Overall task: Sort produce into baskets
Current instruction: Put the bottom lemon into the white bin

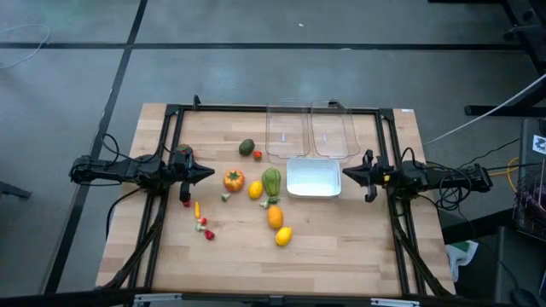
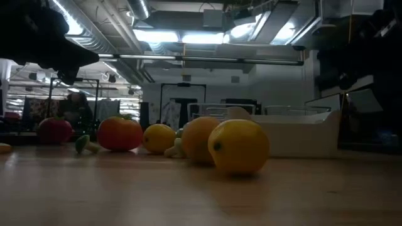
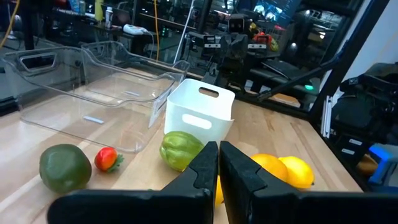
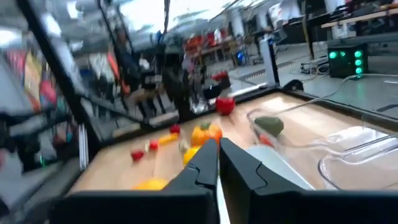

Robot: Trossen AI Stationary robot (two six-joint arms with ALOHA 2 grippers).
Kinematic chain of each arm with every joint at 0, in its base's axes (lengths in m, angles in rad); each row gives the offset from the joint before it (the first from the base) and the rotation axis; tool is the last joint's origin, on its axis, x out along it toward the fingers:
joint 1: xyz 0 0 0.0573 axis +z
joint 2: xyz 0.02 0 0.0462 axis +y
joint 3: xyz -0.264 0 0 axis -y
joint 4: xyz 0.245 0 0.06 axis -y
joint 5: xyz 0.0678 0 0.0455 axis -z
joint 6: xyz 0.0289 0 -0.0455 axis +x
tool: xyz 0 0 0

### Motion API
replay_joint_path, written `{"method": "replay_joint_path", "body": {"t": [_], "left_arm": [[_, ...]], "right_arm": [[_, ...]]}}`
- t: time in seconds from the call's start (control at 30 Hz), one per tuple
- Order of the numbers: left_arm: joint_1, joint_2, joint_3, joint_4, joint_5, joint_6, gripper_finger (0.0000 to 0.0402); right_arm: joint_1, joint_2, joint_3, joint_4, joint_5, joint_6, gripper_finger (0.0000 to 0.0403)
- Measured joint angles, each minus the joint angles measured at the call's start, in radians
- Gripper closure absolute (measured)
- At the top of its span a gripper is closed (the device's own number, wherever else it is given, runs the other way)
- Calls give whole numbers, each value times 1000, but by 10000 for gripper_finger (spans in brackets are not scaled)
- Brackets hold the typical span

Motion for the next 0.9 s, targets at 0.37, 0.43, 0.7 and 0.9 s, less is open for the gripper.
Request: {"method": "replay_joint_path", "body": {"t": [0.37, 0.43, 0.7, 0.9], "left_arm": [[0, 0, 0, 0, 0, 1, 389], [0, 0, 0, 0, 0, -3, 389], [0, 0, 0, 0, 0, 4, 389], [0, 0, 0, 0, -1, 3, 389]], "right_arm": [[0, 0, 0, 39, 36, 138, 179], [0, 0, 4, 38, 36, 138, 142], [0, 6, 58, 41, -7, 135, 51], [0, 27, 119, 41, -8, 95, 41]]}}
